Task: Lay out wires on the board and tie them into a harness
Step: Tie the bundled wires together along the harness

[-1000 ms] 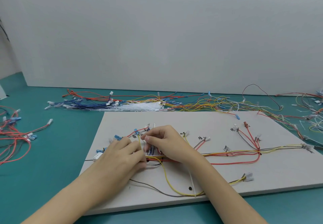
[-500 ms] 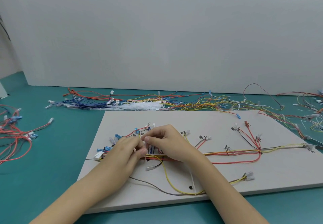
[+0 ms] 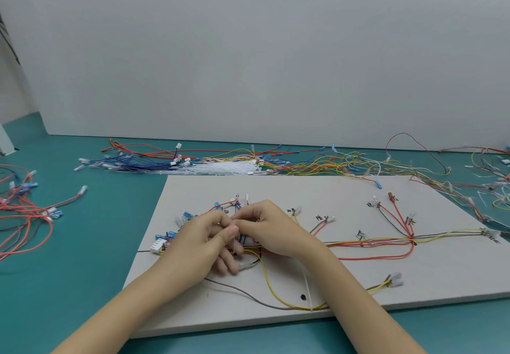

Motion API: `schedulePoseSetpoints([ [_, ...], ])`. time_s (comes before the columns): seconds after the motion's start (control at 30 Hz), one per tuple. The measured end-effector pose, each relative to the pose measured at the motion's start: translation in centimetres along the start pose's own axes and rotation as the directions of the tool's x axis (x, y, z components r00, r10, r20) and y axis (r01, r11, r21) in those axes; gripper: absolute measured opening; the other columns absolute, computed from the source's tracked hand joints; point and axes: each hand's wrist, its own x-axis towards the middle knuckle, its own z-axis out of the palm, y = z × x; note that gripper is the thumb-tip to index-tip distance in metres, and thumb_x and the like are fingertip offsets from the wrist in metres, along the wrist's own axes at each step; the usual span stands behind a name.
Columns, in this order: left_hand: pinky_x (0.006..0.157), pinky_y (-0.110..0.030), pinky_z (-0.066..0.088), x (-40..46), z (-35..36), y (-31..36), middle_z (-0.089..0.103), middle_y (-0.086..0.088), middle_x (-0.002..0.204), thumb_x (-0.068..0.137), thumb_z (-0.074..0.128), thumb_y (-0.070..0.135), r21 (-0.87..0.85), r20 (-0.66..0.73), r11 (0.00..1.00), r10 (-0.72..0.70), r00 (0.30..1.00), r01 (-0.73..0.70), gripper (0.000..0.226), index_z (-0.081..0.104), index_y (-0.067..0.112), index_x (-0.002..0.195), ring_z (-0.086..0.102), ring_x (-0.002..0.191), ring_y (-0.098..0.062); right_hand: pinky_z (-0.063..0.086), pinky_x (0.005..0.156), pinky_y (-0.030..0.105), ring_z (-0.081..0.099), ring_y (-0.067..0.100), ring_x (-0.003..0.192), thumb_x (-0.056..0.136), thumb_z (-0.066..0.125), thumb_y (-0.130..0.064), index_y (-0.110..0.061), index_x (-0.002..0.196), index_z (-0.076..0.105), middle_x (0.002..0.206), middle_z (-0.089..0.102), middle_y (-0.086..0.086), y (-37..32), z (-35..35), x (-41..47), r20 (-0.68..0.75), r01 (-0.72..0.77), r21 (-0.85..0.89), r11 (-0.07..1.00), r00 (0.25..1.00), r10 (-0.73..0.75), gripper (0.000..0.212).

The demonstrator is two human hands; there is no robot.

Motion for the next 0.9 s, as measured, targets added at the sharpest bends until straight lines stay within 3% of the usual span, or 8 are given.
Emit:
schedulePoseSetpoints([
  [0.13,0.050,-0.023,0.053,0.1,-0.1,0.2,0.070,-0.016,0.071,0.096,0.053,0.007,-0.126,0.040,0.989,-0.068,0.997,0.072,0.015,0.057,0.002,0.083,0.071,0.063,-0.031,0.047,0.075,0.018,0.060,0.001,0.076,0.093,0.057,-0.011,-0.005,0.097,0.075,0.087,0.074,0.004,0.2,0.0,0.1,-0.011,-0.011,0.002,1.000,1.000,0.011,0.019],
  [0.3,0.058,-0.023,0.056,-0.2,-0.1,0.5,0.073,-0.017,0.077,0.089,0.064,0.014,-0.138,0.023,0.988,-0.073,0.997,0.076,0.014,0.070,0.008,0.078,0.073,0.071,-0.032,0.046,0.072,0.019,0.059,0.000,0.069,0.093,0.058,-0.012,-0.005,0.092,0.075,0.069,0.069,-0.010,0.2,0.1,0.1,-0.010,-0.032,0.019,0.999,0.999,0.032,0.018],
  [0.4,0.061,-0.024,0.057,-0.4,-0.4,0.7,0.073,-0.019,0.079,0.078,0.073,0.011,-0.168,0.036,0.981,-0.088,0.995,0.093,0.005,0.074,0.007,0.081,0.073,0.075,-0.032,0.046,0.072,0.018,0.060,0.000,0.072,0.093,0.058,-0.011,-0.005,0.091,0.075,0.076,0.071,-0.006,0.1,0.0,0.1,-0.017,-0.035,0.014,0.999,0.999,0.035,0.019],
  [0.53,0.065,-0.023,0.057,-0.3,-1.0,0.5,0.074,-0.019,0.083,0.077,0.070,-0.014,-0.146,0.058,0.982,-0.116,0.992,0.123,0.019,0.069,-0.001,0.090,0.074,0.079,-0.031,0.044,0.070,0.014,0.058,-0.002,0.069,0.093,0.057,-0.011,-0.003,0.092,0.075,0.074,0.069,-0.008,-0.1,-0.3,0.0,-0.005,-0.059,0.022,0.998,0.998,0.059,0.020],
  [0.67,0.062,-0.024,0.058,-0.1,-1.1,0.6,0.072,-0.024,0.083,0.086,0.064,-0.006,-0.191,0.051,0.972,-0.131,0.990,0.138,0.010,0.056,-0.001,0.091,0.074,0.077,-0.030,0.041,0.060,0.008,0.055,-0.004,0.058,0.095,0.055,-0.009,0.001,0.095,0.072,0.064,0.065,-0.011,-0.4,-0.6,-0.2,0.029,-0.078,0.066,0.995,0.997,0.076,0.020],
  [0.9,0.056,-0.024,0.057,0.1,-0.9,0.4,0.072,-0.024,0.080,0.089,0.059,-0.007,-0.229,-0.011,0.962,-0.154,0.988,0.148,0.021,0.043,0.005,0.084,0.073,0.075,-0.037,0.041,0.057,0.010,0.053,-0.001,0.057,0.095,0.054,-0.006,0.004,0.100,0.071,0.060,0.065,-0.011,-0.9,-0.8,-0.5,0.051,-0.115,0.147,0.982,0.993,0.109,0.020],
])
